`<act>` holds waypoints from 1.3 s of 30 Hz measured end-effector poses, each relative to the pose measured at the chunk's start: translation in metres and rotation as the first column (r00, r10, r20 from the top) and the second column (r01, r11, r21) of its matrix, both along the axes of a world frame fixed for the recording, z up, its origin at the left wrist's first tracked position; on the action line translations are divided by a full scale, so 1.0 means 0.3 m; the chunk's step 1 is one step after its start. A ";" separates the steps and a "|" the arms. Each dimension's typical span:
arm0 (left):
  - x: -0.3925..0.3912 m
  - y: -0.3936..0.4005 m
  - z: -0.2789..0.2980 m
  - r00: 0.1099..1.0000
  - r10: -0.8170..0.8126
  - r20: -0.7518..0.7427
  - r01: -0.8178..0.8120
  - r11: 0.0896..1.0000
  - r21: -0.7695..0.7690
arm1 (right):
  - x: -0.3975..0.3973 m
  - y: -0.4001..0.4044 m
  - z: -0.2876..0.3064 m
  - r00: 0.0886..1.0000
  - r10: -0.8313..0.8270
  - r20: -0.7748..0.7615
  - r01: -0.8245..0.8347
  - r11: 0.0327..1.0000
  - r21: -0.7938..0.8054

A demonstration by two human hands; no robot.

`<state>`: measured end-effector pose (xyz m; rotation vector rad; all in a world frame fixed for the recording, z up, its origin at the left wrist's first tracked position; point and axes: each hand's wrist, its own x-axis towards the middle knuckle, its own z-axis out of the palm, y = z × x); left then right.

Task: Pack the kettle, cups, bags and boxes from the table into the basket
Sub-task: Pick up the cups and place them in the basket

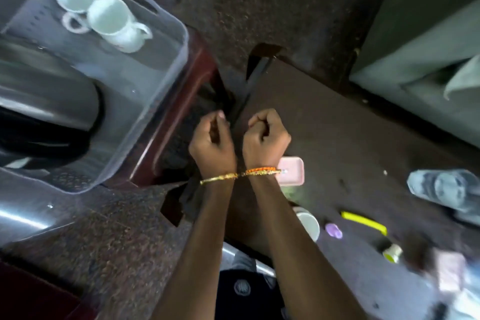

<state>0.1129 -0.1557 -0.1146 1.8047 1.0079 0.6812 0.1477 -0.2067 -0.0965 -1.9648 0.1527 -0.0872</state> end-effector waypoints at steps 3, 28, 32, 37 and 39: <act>-0.111 -0.194 -0.068 0.962 -0.190 -0.195 0.187 0.982 -0.034 | -0.081 -0.212 -0.048 0.986 -0.147 -0.081 0.136 0.982 -0.132; -0.357 -0.369 0.016 0.934 -0.331 -0.132 0.292 0.924 -0.246 | -0.216 -0.461 -0.016 0.948 0.036 -0.316 -0.128 0.953 -0.276; -0.223 -0.165 0.120 0.989 -0.142 0.047 0.149 0.964 -0.222 | -0.064 -0.223 0.106 0.946 0.236 -0.221 -0.276 0.945 -0.173; -0.041 0.073 0.193 0.973 0.153 0.174 -0.102 0.958 -0.269 | 0.091 0.053 0.194 0.925 0.372 -0.078 -0.379 0.918 -0.114; 0.018 0.165 0.187 0.956 0.243 0.162 -0.177 0.923 -0.341 | 0.146 0.151 0.209 0.908 0.414 -0.061 -0.418 0.901 -0.112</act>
